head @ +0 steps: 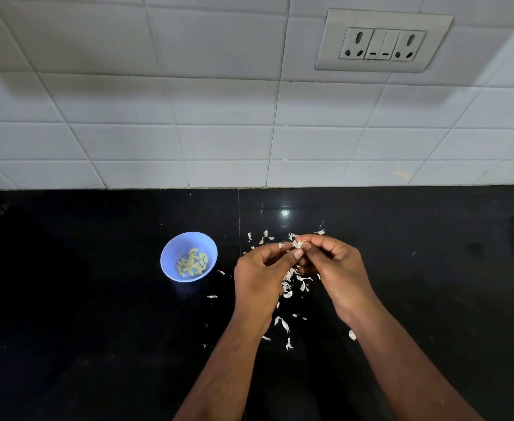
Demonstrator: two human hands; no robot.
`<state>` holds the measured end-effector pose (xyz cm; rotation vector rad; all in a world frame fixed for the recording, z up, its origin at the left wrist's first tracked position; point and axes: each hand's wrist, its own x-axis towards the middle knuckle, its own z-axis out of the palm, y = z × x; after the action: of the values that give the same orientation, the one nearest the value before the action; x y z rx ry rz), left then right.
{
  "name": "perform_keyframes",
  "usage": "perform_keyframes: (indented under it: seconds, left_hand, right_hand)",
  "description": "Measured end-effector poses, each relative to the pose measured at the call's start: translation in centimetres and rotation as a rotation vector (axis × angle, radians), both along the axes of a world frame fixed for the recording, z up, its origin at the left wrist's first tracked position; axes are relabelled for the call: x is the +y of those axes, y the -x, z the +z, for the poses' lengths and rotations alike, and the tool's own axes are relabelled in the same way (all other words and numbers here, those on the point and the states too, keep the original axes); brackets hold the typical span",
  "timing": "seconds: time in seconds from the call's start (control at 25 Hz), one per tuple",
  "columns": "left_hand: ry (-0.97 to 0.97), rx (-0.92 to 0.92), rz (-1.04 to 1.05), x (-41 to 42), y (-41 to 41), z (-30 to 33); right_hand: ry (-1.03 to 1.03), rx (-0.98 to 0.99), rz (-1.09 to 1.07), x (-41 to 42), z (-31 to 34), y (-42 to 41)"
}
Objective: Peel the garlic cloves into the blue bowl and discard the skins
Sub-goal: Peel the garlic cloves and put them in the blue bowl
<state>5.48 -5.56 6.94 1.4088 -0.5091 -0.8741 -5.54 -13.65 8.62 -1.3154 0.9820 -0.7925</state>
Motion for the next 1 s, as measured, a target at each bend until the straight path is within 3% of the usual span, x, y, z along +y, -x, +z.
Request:
perform_keyframes:
  seconds: [0.24, 0.52, 0.76, 1.0]
  left_hand:
    - [-0.004, 0.107, 0.019, -0.4, 0.5, -0.4]
    - [0.001, 0.033, 0.090, -0.3, 0.7, -1.1]
    - [0.029, 0.035, 0.115, 0.0, 0.0, -1.2]
    - [0.011, -0.002, 0.086, 0.3, 0.0, -1.8]
  right_hand:
    - [0.014, 0.036, -0.024, 0.5, -0.1, -0.7]
    - [-0.245, -0.079, -0.013, 0.1, -0.4, -1.4]
    - [0.053, 0.255, -0.021, -0.9, -1.2, -0.6]
    - [0.274, 0.446, -0.050, -1.3, -0.8, 0.1]
